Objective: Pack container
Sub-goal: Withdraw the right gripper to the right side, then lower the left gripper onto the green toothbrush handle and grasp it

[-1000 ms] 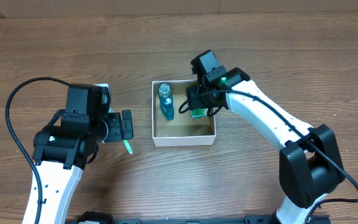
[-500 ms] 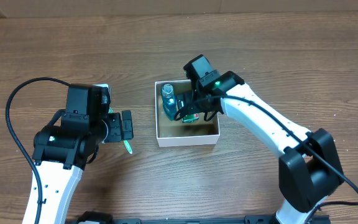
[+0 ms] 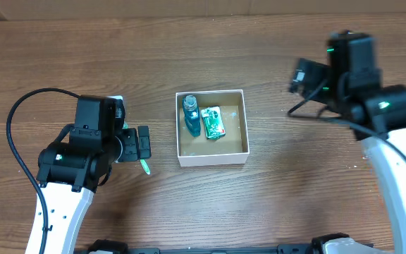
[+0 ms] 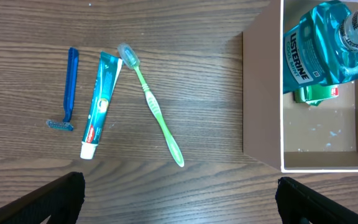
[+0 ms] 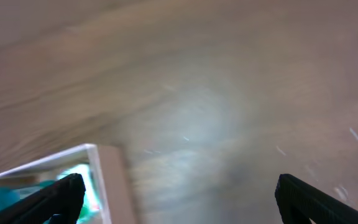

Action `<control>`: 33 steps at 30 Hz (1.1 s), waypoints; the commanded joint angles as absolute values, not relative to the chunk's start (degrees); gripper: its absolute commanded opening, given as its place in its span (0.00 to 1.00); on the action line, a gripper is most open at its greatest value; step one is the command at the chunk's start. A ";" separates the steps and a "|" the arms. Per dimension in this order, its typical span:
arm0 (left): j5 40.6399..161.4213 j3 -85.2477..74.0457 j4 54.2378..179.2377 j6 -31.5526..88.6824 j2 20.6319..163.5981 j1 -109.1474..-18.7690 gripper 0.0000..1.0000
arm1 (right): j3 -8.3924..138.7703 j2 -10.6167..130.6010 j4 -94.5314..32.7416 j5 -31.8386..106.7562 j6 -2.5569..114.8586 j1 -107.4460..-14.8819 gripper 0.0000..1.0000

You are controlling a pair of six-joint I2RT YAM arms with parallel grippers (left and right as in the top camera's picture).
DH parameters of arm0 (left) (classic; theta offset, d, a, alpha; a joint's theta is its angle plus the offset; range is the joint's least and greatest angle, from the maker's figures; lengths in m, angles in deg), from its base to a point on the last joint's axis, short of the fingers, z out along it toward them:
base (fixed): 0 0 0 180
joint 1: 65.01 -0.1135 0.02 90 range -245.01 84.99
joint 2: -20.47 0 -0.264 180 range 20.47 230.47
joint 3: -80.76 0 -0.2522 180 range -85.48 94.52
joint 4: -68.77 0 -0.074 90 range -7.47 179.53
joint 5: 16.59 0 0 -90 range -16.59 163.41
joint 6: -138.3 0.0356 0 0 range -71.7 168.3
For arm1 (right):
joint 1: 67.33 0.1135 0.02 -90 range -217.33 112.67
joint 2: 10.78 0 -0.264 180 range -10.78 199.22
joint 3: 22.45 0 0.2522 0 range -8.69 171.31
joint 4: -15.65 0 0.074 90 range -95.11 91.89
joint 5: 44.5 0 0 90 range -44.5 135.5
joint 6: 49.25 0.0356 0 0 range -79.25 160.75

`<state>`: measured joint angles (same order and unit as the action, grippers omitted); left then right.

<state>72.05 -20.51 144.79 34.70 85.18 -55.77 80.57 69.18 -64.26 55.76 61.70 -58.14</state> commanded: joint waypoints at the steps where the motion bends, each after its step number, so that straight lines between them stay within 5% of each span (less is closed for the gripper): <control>1: 71.26 -19.74 146.87 33.60 84.39 -56.10 1.00 | 80.50 69.58 -70.25 51.83 63.34 -65.42 1.00; 9: 67.22 -14.08 152.97 25.73 84.80 -56.10 1.00 | 77.37 65.55 -79.87 47.68 63.06 -77.06 1.00; 16: 67.11 -14.19 152.77 16.34 95.75 -56.10 1.00 | 70.49 65.51 -75.36 42.23 60.06 -77.15 1.00; 33: 83.04 -14.39 145.86 16.01 125.06 -60.19 1.00 | 68.52 65.51 -74.01 42.13 60.06 -77.15 1.00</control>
